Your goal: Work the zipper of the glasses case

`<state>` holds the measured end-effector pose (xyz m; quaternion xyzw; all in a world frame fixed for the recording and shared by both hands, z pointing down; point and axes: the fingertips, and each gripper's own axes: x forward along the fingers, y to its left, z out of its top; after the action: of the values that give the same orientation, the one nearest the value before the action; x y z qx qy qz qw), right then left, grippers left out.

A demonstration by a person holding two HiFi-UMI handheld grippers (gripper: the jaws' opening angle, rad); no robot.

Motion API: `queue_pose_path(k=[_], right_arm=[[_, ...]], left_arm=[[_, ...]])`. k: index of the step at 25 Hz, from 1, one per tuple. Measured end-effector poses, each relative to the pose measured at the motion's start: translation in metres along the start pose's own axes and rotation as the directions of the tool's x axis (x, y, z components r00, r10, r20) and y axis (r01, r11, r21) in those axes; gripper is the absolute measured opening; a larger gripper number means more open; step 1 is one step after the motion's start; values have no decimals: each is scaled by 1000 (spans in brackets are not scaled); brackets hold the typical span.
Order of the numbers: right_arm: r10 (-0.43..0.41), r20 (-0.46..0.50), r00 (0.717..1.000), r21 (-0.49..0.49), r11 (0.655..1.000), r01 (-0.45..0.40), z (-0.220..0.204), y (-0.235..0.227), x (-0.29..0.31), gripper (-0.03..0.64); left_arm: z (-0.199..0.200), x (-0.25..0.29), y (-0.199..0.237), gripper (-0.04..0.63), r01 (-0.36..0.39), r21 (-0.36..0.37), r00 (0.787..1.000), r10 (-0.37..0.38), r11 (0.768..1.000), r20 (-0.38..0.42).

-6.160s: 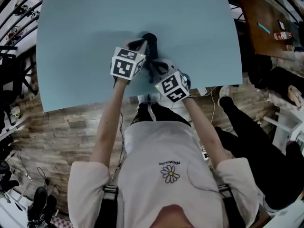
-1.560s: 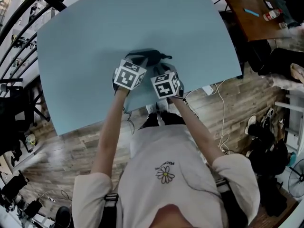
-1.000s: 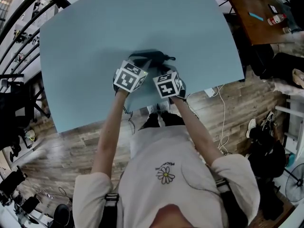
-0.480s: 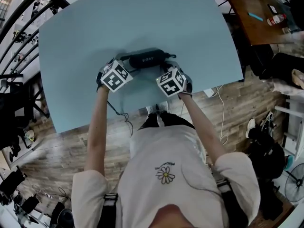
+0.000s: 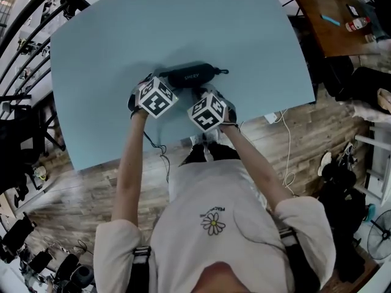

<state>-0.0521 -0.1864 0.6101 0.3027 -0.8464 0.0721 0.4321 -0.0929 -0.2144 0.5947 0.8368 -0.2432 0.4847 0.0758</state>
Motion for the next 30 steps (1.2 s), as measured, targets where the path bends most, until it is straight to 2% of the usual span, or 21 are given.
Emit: queue_pose_path(k=[3,5,7,9,13,15,17,20,22,24,26,30], right_arm=[[21,12,1000,-65,998,-20,6,6,4,8],[7,1,1000,-114,993,-7,2,-2,5,8],[-48,-22,999,-121,992,45,-7,-21,4,8],[-87,-34,996,-105,991,83,-12,-39,4,8],[-100,-34,994,-130,987,95,-16,-55,5,8],[-91,-35,995,-160,983,85,-19,-57,5,8],[-78,-32,996,-192,979,71,-19,-55,6,8],[-75,-33,997,-233,970,66,-18,-54,7,8],[-79,-31,996,-238,969,69,-19,-55,6,8],[-78,-31,996,-232,970,69,-17,-55,6,8],[-77,-36,996,-239,969,66,-17,-53,7,8],[-53,-54,997,-297,954,35,-16,-50,8,8]], left_arm=[[0,-2,-1,272,-2,-43,1000,2,999,7],[1,-5,-5,262,28,-120,999,-23,992,38],[2,-11,-17,212,87,-192,994,-72,977,84],[5,-12,-30,121,135,-215,987,-111,967,117],[15,-9,-54,72,211,-226,972,-180,951,152],[22,-11,-62,54,246,-199,962,-214,949,171],[28,-18,-58,49,234,-169,961,-202,957,191],[50,-30,-31,20,124,-140,969,-89,982,232],[69,-27,-17,17,59,-82,971,-38,995,236],[78,-11,-14,15,31,8,981,-32,999,189],[75,7,-17,15,42,90,992,-52,995,111],[65,11,-16,15,74,115,996,-79,991,45]])
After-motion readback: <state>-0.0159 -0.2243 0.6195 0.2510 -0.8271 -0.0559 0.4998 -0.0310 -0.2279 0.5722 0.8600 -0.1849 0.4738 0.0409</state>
